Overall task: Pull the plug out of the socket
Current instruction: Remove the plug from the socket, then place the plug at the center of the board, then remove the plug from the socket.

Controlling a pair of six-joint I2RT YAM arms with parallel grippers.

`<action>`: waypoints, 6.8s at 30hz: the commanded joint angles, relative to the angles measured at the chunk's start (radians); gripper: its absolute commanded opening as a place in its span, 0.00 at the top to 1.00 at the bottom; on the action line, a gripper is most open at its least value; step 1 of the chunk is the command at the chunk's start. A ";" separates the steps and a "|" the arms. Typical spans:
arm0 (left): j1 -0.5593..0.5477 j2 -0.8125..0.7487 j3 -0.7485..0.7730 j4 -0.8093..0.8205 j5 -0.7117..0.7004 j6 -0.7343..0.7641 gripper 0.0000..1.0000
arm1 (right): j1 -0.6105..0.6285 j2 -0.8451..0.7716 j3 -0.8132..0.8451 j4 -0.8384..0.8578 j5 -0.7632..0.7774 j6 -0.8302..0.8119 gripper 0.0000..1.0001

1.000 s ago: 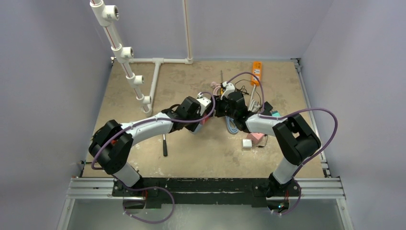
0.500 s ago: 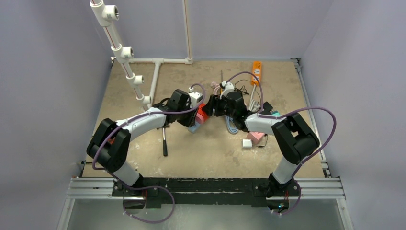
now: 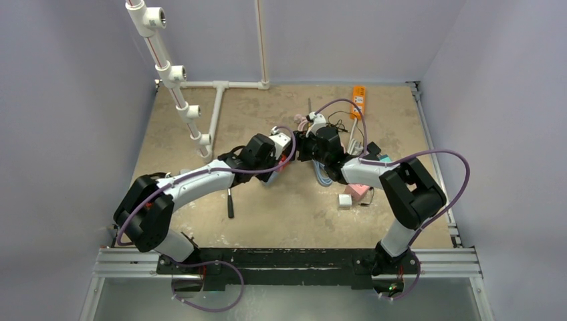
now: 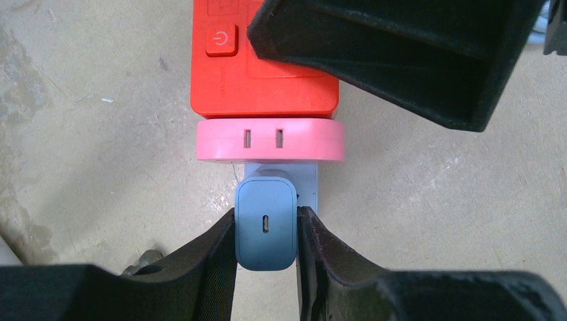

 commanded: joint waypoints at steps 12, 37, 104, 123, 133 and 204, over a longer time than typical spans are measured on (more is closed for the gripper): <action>0.145 0.023 0.064 0.008 0.283 -0.055 1.00 | -0.008 0.054 0.000 -0.135 0.093 -0.048 0.32; 0.021 -0.054 0.026 0.014 -0.046 0.017 1.00 | 0.005 0.075 0.017 -0.149 0.104 -0.052 0.32; -0.012 -0.155 0.032 0.207 0.294 -0.120 1.00 | -0.004 -0.277 0.020 -0.216 0.122 -0.064 0.01; -0.298 0.321 0.151 0.569 0.104 -0.351 1.00 | -0.205 -0.677 -0.300 -0.080 0.495 0.093 0.01; -0.326 0.480 0.237 0.601 0.076 -0.370 0.80 | -0.205 -0.717 -0.352 -0.018 0.488 0.083 0.01; -0.046 -0.095 -0.287 0.374 -0.422 -0.716 0.23 | -0.169 -0.392 -0.280 0.144 -0.031 -0.026 0.08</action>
